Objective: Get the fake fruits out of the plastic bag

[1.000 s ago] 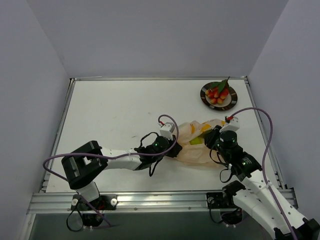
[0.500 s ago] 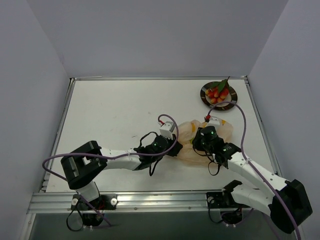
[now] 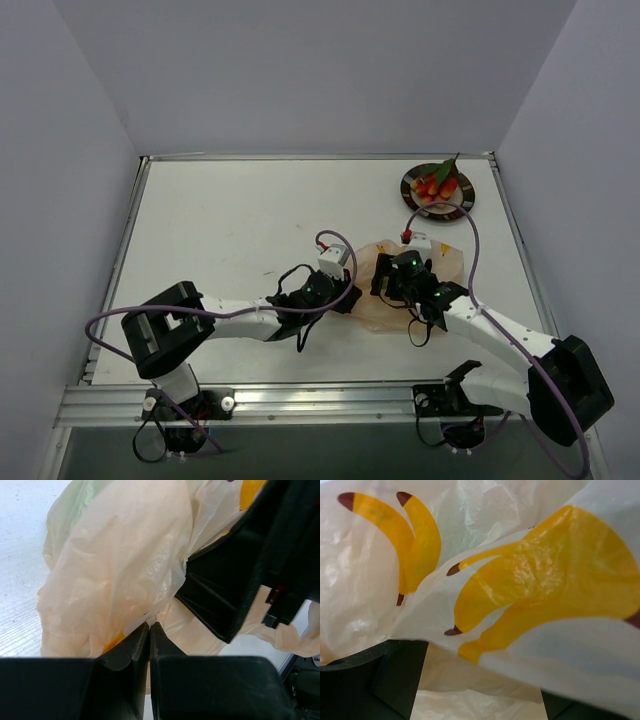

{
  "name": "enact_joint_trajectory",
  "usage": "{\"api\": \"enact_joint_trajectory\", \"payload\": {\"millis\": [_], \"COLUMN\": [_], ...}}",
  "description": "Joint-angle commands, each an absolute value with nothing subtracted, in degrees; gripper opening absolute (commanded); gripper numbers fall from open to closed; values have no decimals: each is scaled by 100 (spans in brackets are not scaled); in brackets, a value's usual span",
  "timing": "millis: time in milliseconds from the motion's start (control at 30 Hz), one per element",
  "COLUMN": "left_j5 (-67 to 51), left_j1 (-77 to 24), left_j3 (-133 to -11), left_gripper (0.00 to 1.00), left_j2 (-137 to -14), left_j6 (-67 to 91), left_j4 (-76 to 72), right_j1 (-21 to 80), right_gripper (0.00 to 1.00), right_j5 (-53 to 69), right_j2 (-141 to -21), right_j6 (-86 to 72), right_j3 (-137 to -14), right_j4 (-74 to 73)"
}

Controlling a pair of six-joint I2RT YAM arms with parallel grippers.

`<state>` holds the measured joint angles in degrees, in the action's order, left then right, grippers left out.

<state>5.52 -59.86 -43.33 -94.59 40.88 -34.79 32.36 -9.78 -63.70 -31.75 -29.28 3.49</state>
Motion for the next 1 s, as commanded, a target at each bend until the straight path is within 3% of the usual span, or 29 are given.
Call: {"api": "enact_joint_trajectory", "payload": {"millis": [0,300,433,500,600,700,833,967], "left_j5": [624,571,528,519,527,527,527,571], "left_j1": [-5915,-5906,-5906,-5906,-5906,-5906,-5906,-5898], "left_j3": [-4403,-4395,-4403,-4412,-4412,-4403,-4377,-4351], "left_gripper": [2,2,2,2,2,2,2,2], "left_j2": [-9360,-9352,-9378,-9395,-9387,-9378,-9334,-9255], "left_j6": [3955,3964,3981,3981,3964,3946,3938,3911], "left_j4": [-3639,-3647,-3674,-3674,-3674,-3683,-3726,-3718], "right_j1": [3269,3261,3235,3234,3234,3226,3217,3243], "right_gripper": [76,82,96,97,92,78,49,45], "right_j5": [-1362,-1793,-2021,-2092,-2144,-2293,-2312,-2189], "right_j2": [-6688,-7269,-7479,-7602,-7708,-7743,-7498,-6857], "right_j6": [-3015,-2953,-2945,-2866,-2778,-2768,-2874,-2944], "right_j3": [-3129,-3173,-3146,-3234,-3366,-3366,-3296,-3278], "right_j4": [430,984,1327,1345,1415,1459,1433,1056]}}
